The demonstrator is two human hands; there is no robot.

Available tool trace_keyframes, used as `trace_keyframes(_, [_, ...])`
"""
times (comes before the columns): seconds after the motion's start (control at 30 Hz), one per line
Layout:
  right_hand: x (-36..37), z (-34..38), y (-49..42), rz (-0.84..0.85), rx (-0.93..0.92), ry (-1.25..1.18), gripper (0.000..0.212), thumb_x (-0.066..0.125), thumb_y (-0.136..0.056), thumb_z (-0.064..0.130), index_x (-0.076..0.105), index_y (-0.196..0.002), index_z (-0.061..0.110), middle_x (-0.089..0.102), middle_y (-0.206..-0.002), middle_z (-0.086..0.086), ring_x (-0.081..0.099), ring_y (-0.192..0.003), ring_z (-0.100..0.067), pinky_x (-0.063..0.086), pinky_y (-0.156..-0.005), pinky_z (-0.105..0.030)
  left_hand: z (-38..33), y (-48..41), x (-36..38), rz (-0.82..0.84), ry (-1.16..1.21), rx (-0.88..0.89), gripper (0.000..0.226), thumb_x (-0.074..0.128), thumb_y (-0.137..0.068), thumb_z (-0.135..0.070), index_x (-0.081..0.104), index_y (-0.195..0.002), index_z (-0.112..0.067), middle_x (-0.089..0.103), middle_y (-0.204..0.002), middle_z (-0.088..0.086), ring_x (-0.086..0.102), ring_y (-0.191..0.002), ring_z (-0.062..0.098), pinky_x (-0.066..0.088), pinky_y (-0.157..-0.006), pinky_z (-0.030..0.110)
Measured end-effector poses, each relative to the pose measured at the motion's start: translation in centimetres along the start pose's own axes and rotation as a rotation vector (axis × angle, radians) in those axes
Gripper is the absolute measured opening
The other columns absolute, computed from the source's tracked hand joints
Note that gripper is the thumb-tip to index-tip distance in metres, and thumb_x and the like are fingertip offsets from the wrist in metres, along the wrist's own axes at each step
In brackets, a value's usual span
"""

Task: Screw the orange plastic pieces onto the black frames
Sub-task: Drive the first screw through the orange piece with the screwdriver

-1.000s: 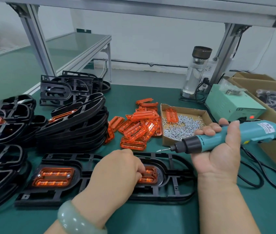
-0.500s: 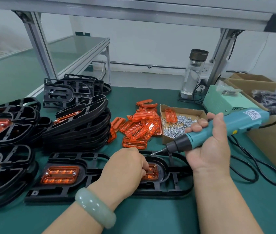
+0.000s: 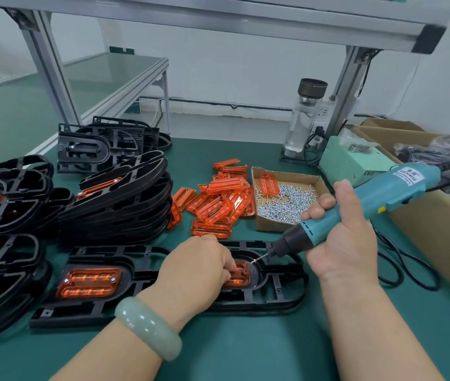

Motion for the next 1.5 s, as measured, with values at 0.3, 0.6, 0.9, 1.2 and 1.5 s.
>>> trace_keyframes(0.3, [1.1, -0.6, 0.4, 0.083, -0.039, 0.151, 0.015, 0.06, -0.093, 0.013, 0.055, -0.08, 0.019, 0.048, -0.059, 0.003, 0.046, -0.046, -0.011, 0.043, -0.05, -0.021, 0.4, 0.2, 0.4, 0.001, 0.021, -0.017, 0.024, 0.055, -0.092, -0.029, 0.066, -0.112, -0.038, 0.044, -0.096, -0.01, 0.046, -0.108, 0.014, 0.042, -0.087, 0.029])
trace_keyframes(0.6, [1.7, -0.6, 0.1, 0.13, -0.044, 0.207, 0.015, 0.062, -0.088, 0.013, 0.059, -0.076, 0.022, 0.049, -0.059, 0.002, 0.047, -0.047, -0.012, 0.043, -0.05, -0.023, 0.4, 0.1, 0.3, -0.004, 0.013, -0.017, 0.023, 0.057, -0.091, -0.028, 0.069, -0.109, -0.036, 0.048, -0.094, -0.008, 0.049, -0.105, 0.015, 0.046, -0.086, 0.032])
trace_keyframes(0.9, [2.9, -0.3, 0.4, 0.188, -0.083, 0.299, 0.013, 0.058, -0.094, 0.007, 0.053, -0.085, 0.016, 0.049, -0.056, 0.003, 0.047, -0.045, -0.012, 0.04, -0.048, -0.024, 0.5, 0.2, 0.2, -0.031, 0.024, -0.021, 0.023, 0.059, -0.089, -0.03, 0.069, -0.108, -0.036, 0.044, -0.088, -0.013, 0.051, -0.104, 0.014, 0.045, -0.084, 0.031])
trace_keyframes(1.2, [3.5, -0.4, 0.6, 0.232, -0.071, 0.301, 0.009, 0.061, -0.083, 0.016, 0.053, -0.087, 0.015, 0.049, -0.056, 0.003, 0.047, -0.045, -0.012, 0.041, -0.049, -0.024, 0.4, 0.1, 0.4, -0.004, 0.005, -0.022, 0.023, 0.058, -0.089, -0.03, 0.069, -0.108, -0.037, 0.044, -0.091, -0.009, 0.05, -0.106, 0.017, 0.046, -0.087, 0.033])
trace_keyframes(1.5, [5.1, -0.5, 1.2, 0.321, -0.059, 0.352, 0.012, 0.06, -0.08, 0.016, 0.053, -0.09, 0.014, 0.05, -0.056, 0.003, 0.047, -0.045, -0.015, 0.04, -0.047, -0.023, 0.5, 0.2, 0.2, -0.012, 0.012, -0.043, 0.022, 0.059, -0.089, -0.031, 0.069, -0.108, -0.038, 0.051, -0.095, -0.01, 0.051, -0.106, 0.015, 0.047, -0.086, 0.032])
Point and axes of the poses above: each hand's wrist, its own y-axis away from the middle knuckle, its own x-axis out of the palm, z = x × y, the point moved 8 cm from there along -y, towards the middle knuckle
